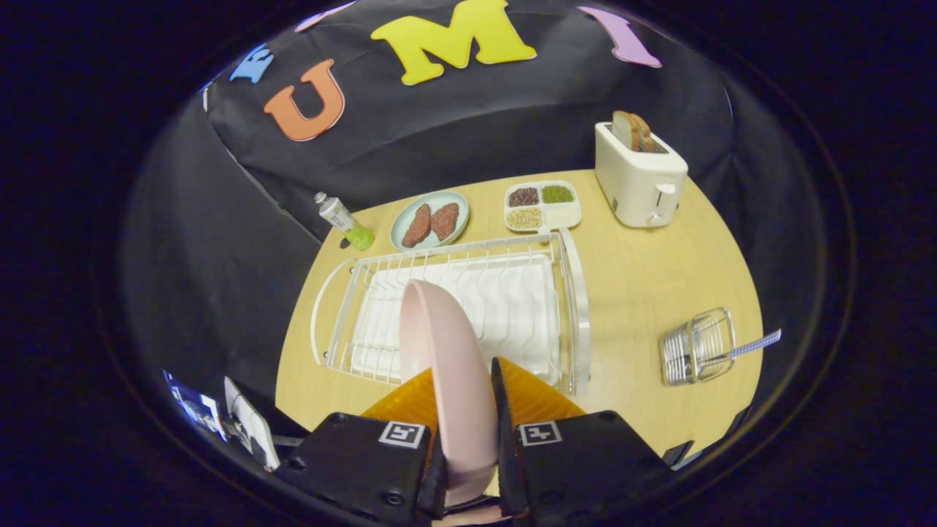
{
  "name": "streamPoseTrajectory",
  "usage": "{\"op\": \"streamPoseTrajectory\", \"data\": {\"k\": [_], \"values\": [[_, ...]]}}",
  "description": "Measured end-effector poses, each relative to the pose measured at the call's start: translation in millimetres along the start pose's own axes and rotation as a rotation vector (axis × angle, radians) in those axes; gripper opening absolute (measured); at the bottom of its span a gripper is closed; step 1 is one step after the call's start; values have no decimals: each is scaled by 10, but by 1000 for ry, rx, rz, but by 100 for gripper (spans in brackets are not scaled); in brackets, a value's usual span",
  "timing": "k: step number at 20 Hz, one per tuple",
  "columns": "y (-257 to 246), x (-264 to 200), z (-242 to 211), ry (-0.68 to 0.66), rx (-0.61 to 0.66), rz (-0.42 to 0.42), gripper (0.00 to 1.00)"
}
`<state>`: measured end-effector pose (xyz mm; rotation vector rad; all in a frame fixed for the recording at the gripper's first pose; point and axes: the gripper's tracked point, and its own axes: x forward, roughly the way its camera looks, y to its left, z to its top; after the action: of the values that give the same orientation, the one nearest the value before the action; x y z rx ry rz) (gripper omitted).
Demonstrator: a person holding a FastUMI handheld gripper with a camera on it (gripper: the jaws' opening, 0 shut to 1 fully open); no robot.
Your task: Take the plate from the dish rack, then take the spoon from the basket and place it into the plate.
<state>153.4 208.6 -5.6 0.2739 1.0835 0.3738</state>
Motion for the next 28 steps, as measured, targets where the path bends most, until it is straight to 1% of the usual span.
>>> {"op": "streamPoseTrajectory", "data": {"k": [2,5,8,10,16,18,19,22,24,25,28], "values": [[-173,-21,-281,-10,55,40,33],[-423,64,-777,16,174,86,33],[-641,242,-1188,71,222,110,33],[-737,355,-1307,82,248,136,33],[-872,703,-1505,105,314,190,33],[-836,728,-1500,104,340,231,33],[-843,715,-1494,104,347,238,35],[-884,741,-1447,86,345,240,40],[-942,742,-1399,65,328,217,46],[-980,733,-1381,54,309,202,51],[-1028,670,-1324,5,244,175,58]]}}
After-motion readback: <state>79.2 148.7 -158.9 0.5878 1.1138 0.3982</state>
